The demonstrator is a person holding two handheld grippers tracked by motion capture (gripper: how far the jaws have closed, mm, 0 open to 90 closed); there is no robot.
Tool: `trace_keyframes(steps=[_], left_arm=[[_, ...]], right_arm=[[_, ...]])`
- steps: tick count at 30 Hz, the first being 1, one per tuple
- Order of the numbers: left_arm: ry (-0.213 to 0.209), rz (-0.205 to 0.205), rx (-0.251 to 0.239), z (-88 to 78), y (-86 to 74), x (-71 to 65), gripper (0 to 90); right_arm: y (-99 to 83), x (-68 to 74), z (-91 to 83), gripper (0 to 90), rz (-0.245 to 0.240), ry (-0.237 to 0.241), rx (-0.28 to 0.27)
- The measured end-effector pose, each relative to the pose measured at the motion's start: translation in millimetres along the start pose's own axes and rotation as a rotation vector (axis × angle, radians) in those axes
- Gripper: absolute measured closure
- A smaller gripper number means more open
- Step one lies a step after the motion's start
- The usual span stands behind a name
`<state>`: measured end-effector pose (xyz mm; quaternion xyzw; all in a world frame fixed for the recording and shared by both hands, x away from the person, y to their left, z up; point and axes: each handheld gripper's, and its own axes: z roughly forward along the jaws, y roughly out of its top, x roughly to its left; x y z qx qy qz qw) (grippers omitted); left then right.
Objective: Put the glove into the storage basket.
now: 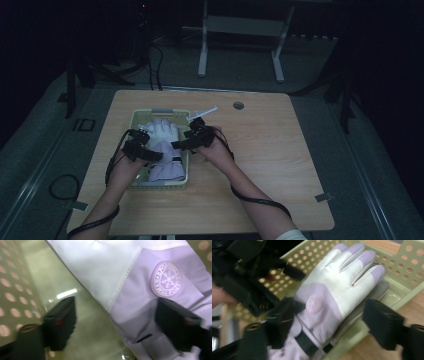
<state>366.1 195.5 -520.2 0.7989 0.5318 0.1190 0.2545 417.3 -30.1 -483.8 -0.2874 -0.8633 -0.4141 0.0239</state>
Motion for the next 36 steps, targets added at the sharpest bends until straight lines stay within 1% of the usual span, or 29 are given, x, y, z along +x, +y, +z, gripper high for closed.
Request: trace_keyframes(steps=[1, 2, 3, 4, 8, 10, 11, 13, 16, 17, 18, 19, 20, 22, 27, 30, 33, 36], left_arm=[[-0.004, -0.001, -0.011, -2.2, -0.4, 0.1, 14.5], [-0.019, -0.008, -0.028, -4.1, -0.9, 0.3, 12.1], [-0.044, -0.006, -0.041, -5.8, -1.3, 1.1, 3.3], [-0.053, -0.006, -0.063, -8.4, -1.9, 0.3, 0.0], [-0.063, 0.015, -0.136, -17.7, -3.4, -7.7, 0.0], [-0.089, 0.017, -0.164, -20.8, -2.9, -12.9, 0.0], [-0.097, 0.011, -0.172, -22.1, -2.3, -15.9, 0.0], [-0.101, 0.019, -0.208, -25.8, -1.5, -22.5, 0.0], [-0.101, 0.03, -0.224, -29.4, 0.1, -29.2, 0.0], [-0.113, 0.036, -0.239, -31.9, 1.9, -35.8, 0.0], [-0.113, 0.036, -0.239, -31.9, 1.9, -35.8, 0.0], [-0.126, 0.051, -0.25, -34.0, 4.8, -44.2, 0.0], [-0.132, 0.056, -0.256, -34.6, 5.9, -47.9, 0.0], [-0.139, 0.071, -0.258, -34.8, 8.3, -54.6, 0.0], [-0.175, 0.097, -0.266, -33.6, 12.6, -70.8, 0.0], [-0.203, 0.119, -0.269, -32.7, 14.4, -83.1, 0.0], [-0.253, 0.131, -0.279, -30.9, 16.1, -95.7, 0.0], [-0.284, 0.163, -0.289, -29.2, 17.8, -108.9, 0.0]], right_arm=[[-0.6, -1.5, -3.0, 20.4, -0.01, 0.003, -0.008], [-1.4, -3.0, -6.0, 20.5, -0.008, 0.0, -0.013], [-2.8, -4.7, -8.6, 20.0, -0.02, -0.007, -0.016], [-4.0, -6.1, -10.7, 18.8, -0.032, -0.005, -0.014], [-11.0, -11.8, -18.2, 16.7, -0.042, 0.012, -0.039], [-14.8, -13.7, -21.6, 16.5, -0.048, 0.009, -0.048], [-16.6, -14.4, -23.2, 15.7, -0.043, 0.011, -0.048], [-19.9, -16.0, -26.6, 15.3, -0.048, 0.004, -0.047], [-23.0, -17.8, -30.1, 14.7, -0.053, -0.002, -0.045], [-24.5, -18.9, -32.3, 14.7, -0.055, -0.009, -0.047], [-26.6, -20.6, -36.0, 14.7, -0.054, -0.013, -0.048], [-28.1, -21.8, -38.6, 14.7, -0.055, -0.016, -0.051], [-29.3, -22.4, -40.6, 14.7, -0.057, -0.021, -0.051], [-31.8, -23.9, -44.4, 14.6, -0.061, -0.024, -0.05], [-39.1, -29.5, -55.8, 14.1, -0.061, -0.039, -0.051], [-43.9, -32.7, -62.5, 14.1, -0.065, -0.048, -0.056], [-49.5, -35.7, -69.6, 14.1, -0.067, -0.062, -0.055], [-55.9, -39.2, -76.0, 14.1, -0.071, -0.077, -0.055]])
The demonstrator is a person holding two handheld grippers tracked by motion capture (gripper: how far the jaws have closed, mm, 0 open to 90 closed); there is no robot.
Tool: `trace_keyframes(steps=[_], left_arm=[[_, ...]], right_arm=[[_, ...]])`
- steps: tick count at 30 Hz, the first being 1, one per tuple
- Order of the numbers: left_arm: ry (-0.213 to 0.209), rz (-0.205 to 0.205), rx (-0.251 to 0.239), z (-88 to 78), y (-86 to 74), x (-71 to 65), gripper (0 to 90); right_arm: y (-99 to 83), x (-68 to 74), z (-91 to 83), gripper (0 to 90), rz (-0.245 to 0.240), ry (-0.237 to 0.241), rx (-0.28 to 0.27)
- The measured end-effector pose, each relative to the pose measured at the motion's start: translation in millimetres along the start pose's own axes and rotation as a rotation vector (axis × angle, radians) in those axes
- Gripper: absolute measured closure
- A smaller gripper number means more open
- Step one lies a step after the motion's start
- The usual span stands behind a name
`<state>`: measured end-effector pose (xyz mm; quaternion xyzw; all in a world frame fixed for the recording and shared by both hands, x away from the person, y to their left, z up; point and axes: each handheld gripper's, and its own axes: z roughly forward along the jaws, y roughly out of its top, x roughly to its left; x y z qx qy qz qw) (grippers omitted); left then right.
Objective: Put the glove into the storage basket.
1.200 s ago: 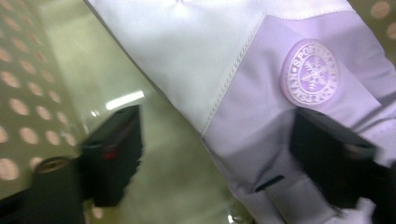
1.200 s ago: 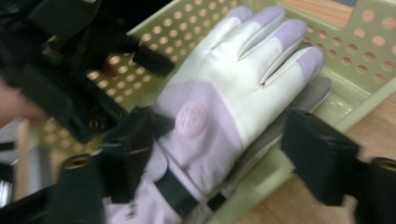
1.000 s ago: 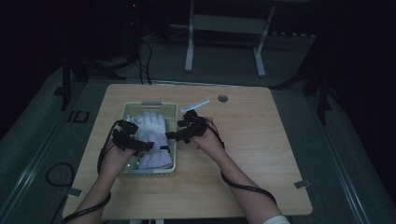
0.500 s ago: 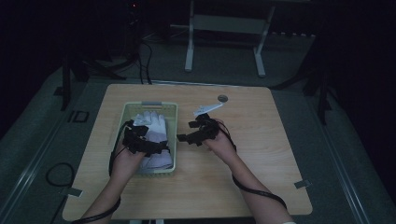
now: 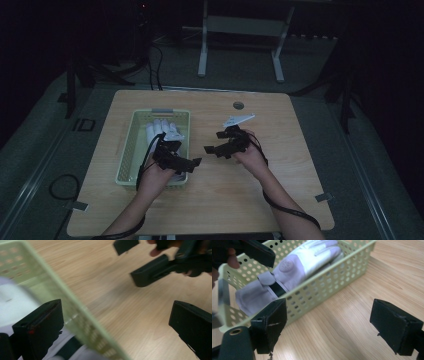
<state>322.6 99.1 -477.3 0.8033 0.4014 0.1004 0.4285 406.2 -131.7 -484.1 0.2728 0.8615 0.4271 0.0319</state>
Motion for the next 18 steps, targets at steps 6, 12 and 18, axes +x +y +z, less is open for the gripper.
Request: trace_keyframes(steps=[6, 12, 18], left_arm=[[-0.026, 0.056, 0.003, 12.4, 4.3, -22.9, 0.0], [-0.106, 0.088, -0.018, 25.3, 5.5, -44.7, 0.0], [-0.154, 0.136, -0.036, 40.6, 4.7, -61.3, 0.0]], right_arm=[[-16.9, -7.4, -10.5, 14.4, -0.009, -0.024, 0.007], [-36.4, -15.7, -21.7, 14.3, 0.003, -0.043, 0.017], [-58.1, -25.2, -32.7, 14.2, 0.017, -0.075, 0.0]])
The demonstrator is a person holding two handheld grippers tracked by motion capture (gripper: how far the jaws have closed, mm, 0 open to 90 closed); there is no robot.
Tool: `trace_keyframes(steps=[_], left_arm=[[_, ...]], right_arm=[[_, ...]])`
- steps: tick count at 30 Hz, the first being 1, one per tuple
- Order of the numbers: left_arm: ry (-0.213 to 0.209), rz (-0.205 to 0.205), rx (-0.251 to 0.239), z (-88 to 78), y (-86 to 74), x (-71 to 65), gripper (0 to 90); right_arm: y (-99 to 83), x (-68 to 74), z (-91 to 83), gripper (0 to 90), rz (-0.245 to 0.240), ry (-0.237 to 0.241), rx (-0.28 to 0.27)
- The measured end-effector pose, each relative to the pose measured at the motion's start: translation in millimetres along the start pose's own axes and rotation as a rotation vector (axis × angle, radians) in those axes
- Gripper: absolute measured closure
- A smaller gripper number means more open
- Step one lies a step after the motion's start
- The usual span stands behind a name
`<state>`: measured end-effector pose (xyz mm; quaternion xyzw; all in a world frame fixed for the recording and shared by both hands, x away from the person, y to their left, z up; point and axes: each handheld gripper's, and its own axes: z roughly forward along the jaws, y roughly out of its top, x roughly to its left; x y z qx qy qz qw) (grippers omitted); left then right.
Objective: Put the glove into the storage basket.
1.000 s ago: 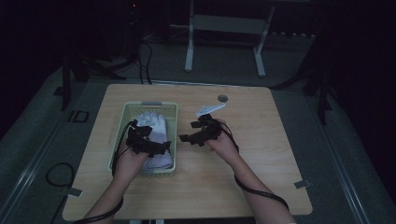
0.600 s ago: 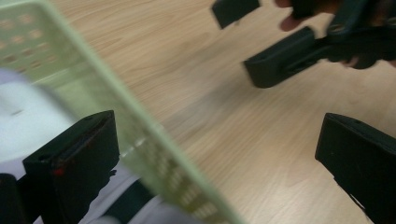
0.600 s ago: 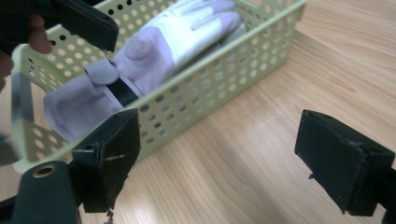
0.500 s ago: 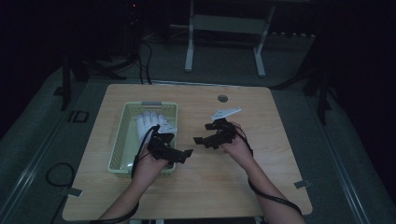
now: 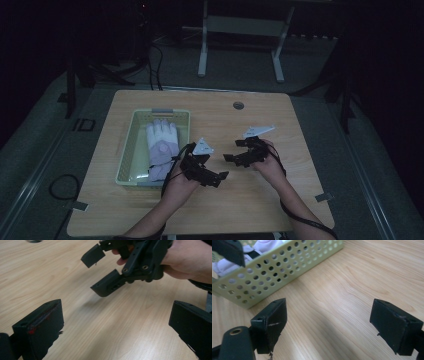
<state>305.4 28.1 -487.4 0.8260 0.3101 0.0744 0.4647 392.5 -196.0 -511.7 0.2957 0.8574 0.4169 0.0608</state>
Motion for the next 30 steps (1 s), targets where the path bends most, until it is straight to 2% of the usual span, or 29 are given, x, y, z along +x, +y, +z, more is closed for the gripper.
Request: trace_keyframes(steps=[5, 8, 18, 20, 24, 30], left_arm=[[-0.04, -0.001, 0.038, 17.8, -2.9, -4.3, 0.0], [-0.046, 0.018, 0.057, 25.0, -4.7, -8.2, 0.0], [-0.096, 0.04, 0.059, 48.1, -16.9, -18.8, 0.0], [-0.137, 0.041, 0.052, 53.6, -21.4, -19.5, 0.0], [-0.143, 0.059, 0.077, 63.6, -28.5, -20.9, 0.0], [-0.156, 0.062, 0.079, 69.5, -34.2, -21.9, 0.0]], right_arm=[[-12.3, -4.8, -5.0, 14.0, -0.008, -0.008, 0.01], [-21.0, -6.4, -7.4, 14.0, -0.007, -0.014, 0.021], [-48.0, -13.2, -15.2, 14.0, 0.019, -0.034, 0.036], [-52.4, -14.9, -16.9, 14.1, 0.027, -0.036, 0.032], [-61.4, -18.0, -19.2, 14.0, 0.045, -0.036, 0.027], [-72.3, -19.9, -24.3, 14.0, 0.032, -0.047, 0.024]])
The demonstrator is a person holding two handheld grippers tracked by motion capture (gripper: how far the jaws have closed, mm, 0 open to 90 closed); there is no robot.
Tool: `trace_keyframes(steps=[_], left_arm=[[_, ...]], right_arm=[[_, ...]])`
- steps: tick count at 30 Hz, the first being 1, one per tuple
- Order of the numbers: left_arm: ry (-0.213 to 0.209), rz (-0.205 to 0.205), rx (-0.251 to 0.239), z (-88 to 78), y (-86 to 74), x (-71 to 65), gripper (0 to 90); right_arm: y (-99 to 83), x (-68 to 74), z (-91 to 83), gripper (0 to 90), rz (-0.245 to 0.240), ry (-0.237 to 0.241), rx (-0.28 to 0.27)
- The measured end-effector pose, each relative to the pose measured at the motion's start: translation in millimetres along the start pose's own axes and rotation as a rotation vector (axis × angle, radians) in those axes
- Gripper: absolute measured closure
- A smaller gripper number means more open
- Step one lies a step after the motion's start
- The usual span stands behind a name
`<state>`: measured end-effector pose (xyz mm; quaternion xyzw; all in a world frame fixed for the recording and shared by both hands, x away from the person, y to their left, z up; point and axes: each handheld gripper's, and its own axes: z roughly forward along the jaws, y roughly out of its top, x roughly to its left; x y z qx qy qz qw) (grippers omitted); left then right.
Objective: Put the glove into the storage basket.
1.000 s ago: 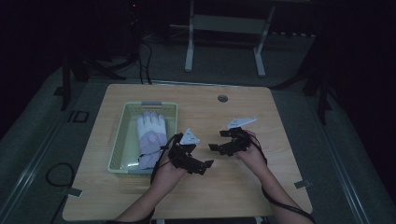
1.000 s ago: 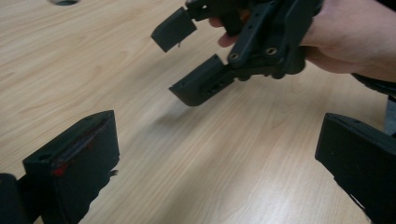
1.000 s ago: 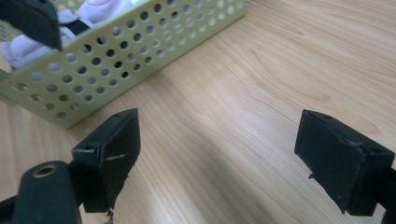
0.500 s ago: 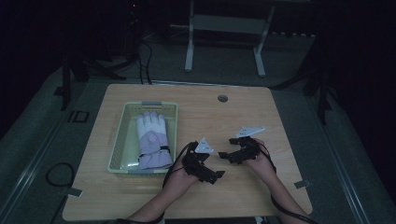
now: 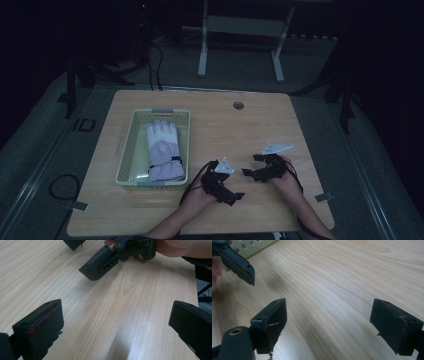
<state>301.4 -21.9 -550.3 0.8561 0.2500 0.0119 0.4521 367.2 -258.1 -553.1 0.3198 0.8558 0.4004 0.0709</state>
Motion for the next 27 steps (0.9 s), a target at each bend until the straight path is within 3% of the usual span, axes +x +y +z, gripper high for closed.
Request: trace_keyframes(steps=[10, 18, 27], left_arm=[[-0.015, 0.011, 0.01, 4.8, -5.3, -2.2, 0.0], [-0.025, 0.007, 0.0, 4.6, -7.4, -2.1, 0.0], [-0.02, 0.012, 0.002, 5.7, -8.5, -2.7, 0.0]], right_arm=[[-14.4, -2.6, -8.1, 14.0, -0.003, -0.029, 0.008], [-24.5, -2.7, -17.9, 14.0, 0.01, -0.038, -0.018], [-26.8, -4.4, -17.4, 13.9, 0.012, -0.046, -0.015]])
